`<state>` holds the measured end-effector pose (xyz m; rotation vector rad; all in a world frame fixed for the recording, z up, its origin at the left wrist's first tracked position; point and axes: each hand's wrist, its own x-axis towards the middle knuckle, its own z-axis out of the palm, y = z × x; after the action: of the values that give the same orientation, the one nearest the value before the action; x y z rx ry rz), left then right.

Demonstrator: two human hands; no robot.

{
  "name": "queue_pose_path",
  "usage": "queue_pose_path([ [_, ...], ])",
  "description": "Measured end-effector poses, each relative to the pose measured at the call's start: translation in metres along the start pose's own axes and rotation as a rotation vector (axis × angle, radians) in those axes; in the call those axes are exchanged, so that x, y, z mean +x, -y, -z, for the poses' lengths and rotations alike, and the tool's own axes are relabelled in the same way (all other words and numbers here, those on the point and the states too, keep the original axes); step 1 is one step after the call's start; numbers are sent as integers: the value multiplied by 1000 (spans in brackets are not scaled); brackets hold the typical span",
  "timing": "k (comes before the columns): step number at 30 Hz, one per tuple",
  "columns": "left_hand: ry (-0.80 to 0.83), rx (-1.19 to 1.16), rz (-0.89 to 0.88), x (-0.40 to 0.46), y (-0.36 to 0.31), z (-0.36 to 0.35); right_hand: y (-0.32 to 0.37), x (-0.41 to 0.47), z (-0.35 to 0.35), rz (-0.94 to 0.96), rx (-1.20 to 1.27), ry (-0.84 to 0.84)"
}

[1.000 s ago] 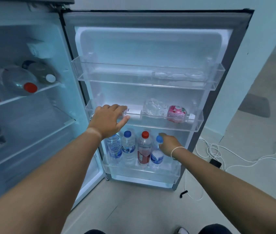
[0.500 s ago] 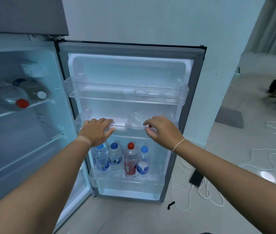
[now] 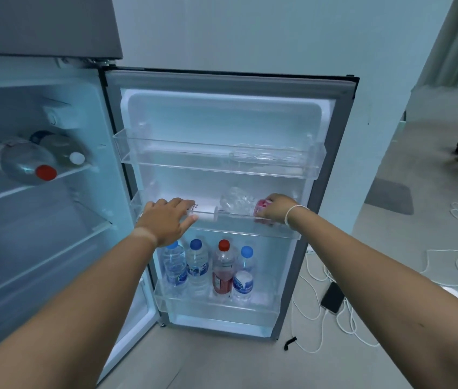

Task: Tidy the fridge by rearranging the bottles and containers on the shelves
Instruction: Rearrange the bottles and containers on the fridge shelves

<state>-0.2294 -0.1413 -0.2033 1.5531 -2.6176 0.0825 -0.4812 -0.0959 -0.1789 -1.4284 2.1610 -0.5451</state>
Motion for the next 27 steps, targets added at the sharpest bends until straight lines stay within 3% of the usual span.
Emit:
queue_pose_path([
  [6, 11, -5, 18, 4, -4, 0, -12, -7, -3, 131, 172, -182],
  [11, 10, -8, 24, 5, -5, 0, -15, -23, 12, 279, 454, -96],
  [13, 9, 1, 22, 4, -4, 0, -18, -32, 18, 341, 460, -76],
  [19, 21, -4, 29, 4, -5, 0, -35, -57, 18, 493, 177, -43],
  [23, 24, 0, 30, 4, -6, 1, -48, -68, 7, 772, -406, -132],
  [25, 28, 3, 30, 5, -6, 1, -58, -68, -2, 918, -606, -108],
  [27, 17, 1, 33, 5, -6, 1, -67, -66, -14, 939, -740, -24],
])
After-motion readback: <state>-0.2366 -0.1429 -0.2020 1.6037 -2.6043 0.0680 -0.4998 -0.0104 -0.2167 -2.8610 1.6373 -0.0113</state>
